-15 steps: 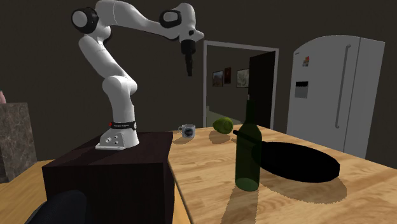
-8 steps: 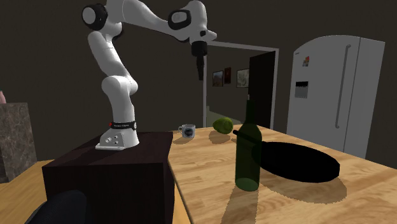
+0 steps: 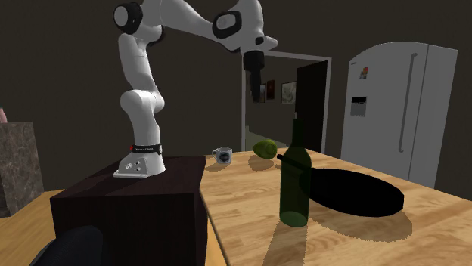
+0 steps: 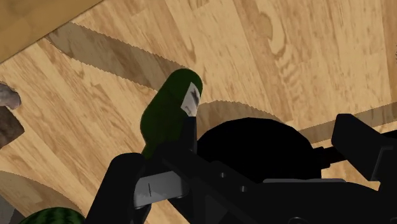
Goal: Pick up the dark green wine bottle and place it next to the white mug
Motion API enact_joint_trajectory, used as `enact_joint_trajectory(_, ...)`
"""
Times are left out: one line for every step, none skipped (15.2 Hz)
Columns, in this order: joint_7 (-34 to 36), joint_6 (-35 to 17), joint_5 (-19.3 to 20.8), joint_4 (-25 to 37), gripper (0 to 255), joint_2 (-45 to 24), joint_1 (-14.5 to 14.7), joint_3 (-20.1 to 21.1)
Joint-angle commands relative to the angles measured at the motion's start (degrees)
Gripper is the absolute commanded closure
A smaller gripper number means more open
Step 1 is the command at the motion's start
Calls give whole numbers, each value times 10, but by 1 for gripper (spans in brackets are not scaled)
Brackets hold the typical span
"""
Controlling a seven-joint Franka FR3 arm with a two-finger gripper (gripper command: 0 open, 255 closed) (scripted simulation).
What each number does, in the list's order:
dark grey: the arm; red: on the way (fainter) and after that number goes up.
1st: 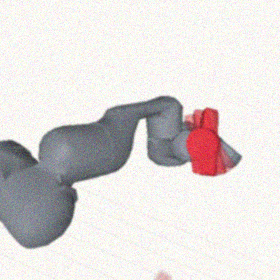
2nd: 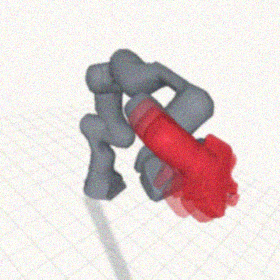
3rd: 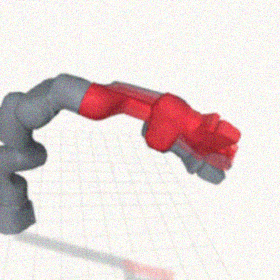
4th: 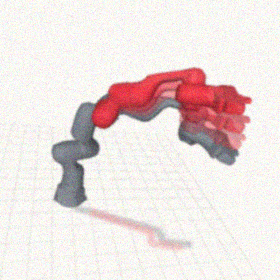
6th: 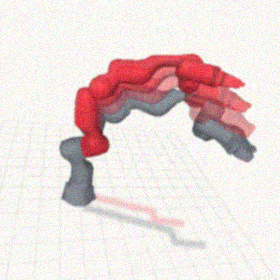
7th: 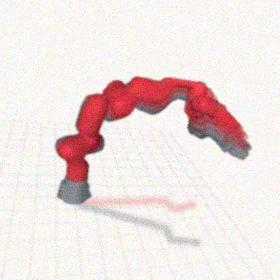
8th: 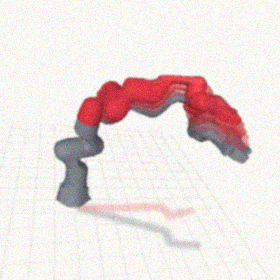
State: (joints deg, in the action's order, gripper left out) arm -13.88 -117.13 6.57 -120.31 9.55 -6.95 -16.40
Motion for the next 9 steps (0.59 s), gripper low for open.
enact_joint_trajectory(-23,-12,-18,34,0,-44,-5,-15)
enact_joint_trajectory(-34,-16,-27,51,0,-64,-9,-21)
enact_joint_trajectory(-46,-20,-38,69,0,-85,-12,-27)
enact_joint_trajectory(-57,-22,-49,87,0,-106,-17,-32)
enact_joint_trajectory(-69,-24,-61,107,0,-127,-22,-37)
enact_joint_trajectory(-80,-25,-73,127,0,-149,-27,-41)
enact_joint_trajectory(-91,-25,-85,148,0,-171,-34,-44)
enact_joint_trajectory(-102,-24,-98,170,0,-193,-41,-46)
enact_joint_trajectory(-113,-22,-110,193,0,-215,-48,-48)
